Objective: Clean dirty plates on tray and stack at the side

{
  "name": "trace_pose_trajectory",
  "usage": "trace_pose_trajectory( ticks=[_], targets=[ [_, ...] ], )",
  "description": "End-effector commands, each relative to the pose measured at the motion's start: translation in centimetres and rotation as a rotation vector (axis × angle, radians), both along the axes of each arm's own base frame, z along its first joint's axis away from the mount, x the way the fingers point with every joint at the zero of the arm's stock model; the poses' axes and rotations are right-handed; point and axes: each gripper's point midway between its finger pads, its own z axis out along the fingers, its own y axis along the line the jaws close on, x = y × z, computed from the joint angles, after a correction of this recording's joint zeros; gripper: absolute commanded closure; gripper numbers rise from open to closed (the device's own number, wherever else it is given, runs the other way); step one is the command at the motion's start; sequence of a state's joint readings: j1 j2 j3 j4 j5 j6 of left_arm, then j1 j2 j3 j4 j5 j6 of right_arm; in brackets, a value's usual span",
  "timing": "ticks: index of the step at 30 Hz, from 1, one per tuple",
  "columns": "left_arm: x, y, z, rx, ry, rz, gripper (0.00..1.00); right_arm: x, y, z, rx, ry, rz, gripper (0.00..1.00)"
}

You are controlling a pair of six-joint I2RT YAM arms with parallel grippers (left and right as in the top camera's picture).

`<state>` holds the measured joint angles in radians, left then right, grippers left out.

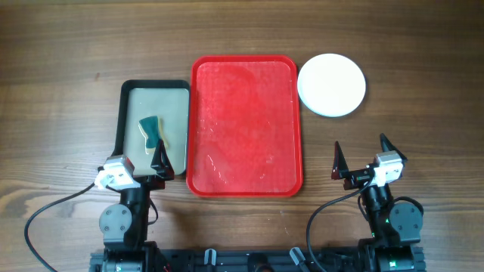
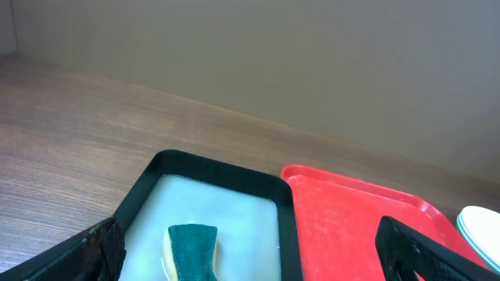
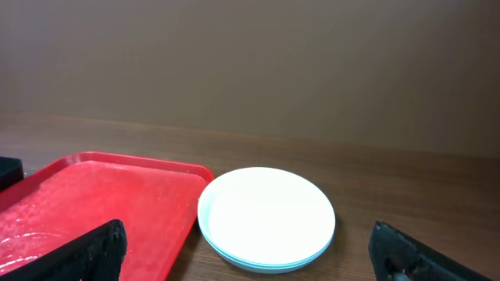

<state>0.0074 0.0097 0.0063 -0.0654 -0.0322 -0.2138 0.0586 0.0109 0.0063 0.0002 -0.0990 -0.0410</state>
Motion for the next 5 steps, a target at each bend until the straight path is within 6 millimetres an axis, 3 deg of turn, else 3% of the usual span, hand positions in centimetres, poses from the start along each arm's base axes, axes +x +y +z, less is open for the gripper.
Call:
trace_pose_trajectory(
  ticks=[1, 5],
  targets=[
    [-0.03, 0.06, -0.02, 0.021, 0.000, 0.004, 0.00, -0.01, -0.15, 0.19, 0.018, -0.007, -0.010, 0.00],
    [-0.03, 0.06, -0.02, 0.021, 0.000, 0.004, 0.00, -0.01, -0.15, 0.19, 0.018, -0.007, -0.010, 0.00]
  ],
)
